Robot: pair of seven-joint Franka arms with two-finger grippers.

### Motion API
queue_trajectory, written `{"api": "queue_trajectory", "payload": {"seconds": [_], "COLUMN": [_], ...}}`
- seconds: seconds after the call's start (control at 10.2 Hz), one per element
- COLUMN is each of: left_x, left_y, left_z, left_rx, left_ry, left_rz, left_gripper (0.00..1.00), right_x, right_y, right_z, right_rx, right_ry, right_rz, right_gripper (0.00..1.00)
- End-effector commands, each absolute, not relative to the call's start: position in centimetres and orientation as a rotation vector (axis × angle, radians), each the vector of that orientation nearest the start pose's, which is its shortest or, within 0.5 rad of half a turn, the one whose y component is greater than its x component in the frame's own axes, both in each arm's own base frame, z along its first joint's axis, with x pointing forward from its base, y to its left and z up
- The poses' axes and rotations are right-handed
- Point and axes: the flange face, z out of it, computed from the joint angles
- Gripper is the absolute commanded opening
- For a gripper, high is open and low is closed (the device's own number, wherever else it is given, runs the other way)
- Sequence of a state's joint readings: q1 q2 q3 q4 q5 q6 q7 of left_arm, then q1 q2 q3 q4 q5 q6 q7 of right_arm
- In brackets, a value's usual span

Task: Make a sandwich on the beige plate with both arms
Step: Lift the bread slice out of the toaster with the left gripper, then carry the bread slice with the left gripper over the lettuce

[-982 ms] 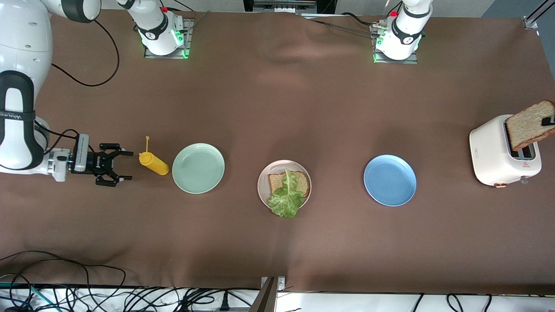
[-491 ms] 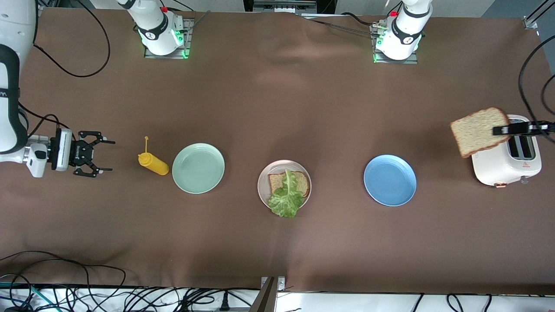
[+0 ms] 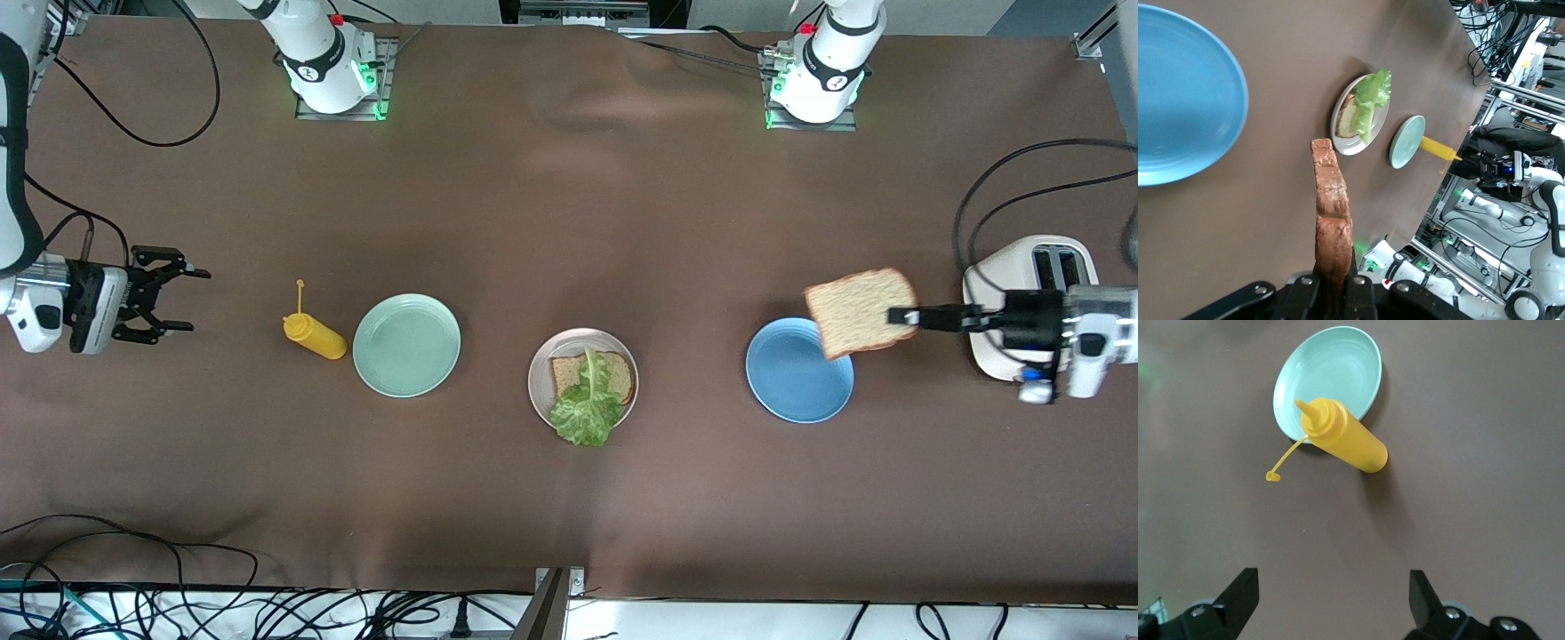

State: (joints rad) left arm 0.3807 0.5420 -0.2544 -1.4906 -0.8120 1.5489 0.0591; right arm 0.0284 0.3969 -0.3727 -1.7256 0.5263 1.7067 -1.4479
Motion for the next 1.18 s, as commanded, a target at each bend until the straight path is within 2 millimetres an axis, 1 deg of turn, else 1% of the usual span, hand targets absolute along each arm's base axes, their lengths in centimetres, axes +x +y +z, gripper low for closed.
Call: {"api": "queue_trajectory", "payload": {"seconds": [0.0, 0.1, 0.2, 0.39, 0.49, 0.59, 0.69, 0.79, 0.88, 0.98, 1.08], "left_x": [66.6, 67.2, 67.7, 68.1, 68.0, 67.9, 67.6, 67.5, 67.3, 67.0, 66.8], "left_y": [-1.6, -3.8, -6.3, -11.7, -13.6, -15.6, -17.1, -17.7, -18.8, -20.2, -21.3], "left_z": [35.6, 33.9, 32.9, 30.4, 28.3, 26.7, 25.6, 24.5, 23.4, 22.2, 20.8], "left_rx": [2.035, 1.988, 1.982, 1.946, 1.937, 1.881, 1.851, 1.858, 1.84, 1.823, 1.82], "left_ry": [0.355, 0.367, 0.374, 0.371, 0.344, 0.324, 0.308, 0.297, 0.297, 0.284, 0.289], "left_rz": [-0.377, -0.372, -0.355, -0.337, -0.311, -0.291, -0.285, -0.266, -0.265, -0.251, -0.235], "left_gripper": [0.0, 0.0, 0.0, 0.0, 0.0, 0.0, 0.0, 0.0, 0.0, 0.0, 0.0], "right_x": [58.5, 58.6, 58.6, 58.6, 58.5, 58.5, 58.4, 58.1, 57.5, 56.7, 55.6], "right_y": [-12.2, -10.4, -9.0, -5.1, -4.2, -3.2, -3.0, -3.2, -3.4, -3.6, -3.6], "right_z": [39.0, 40.8, 42.4, 44.4, 45.0, 46.0, 46.4, 47.1, 48.0, 49.2, 51.2], "right_rx": [-2.529, -2.617, -2.721, -2.872, -2.949, -3.017, -3.062, -3.084, -3.101, -3.117, -3.111], "right_ry": [-1.048, -1.006, -0.895, -0.732, -0.574, -0.32, -0.158, -0.025, 0.069, 0.136, 0.141], "right_rz": [0.036, 0.089, 0.132, 0.2, 0.22, 0.205, 0.21, 0.206, 0.202, 0.189, 0.185], "right_gripper": [1.0, 1.0, 1.0, 1.0, 1.0, 1.0, 1.0, 1.0, 1.0, 1.0, 1.0]}}
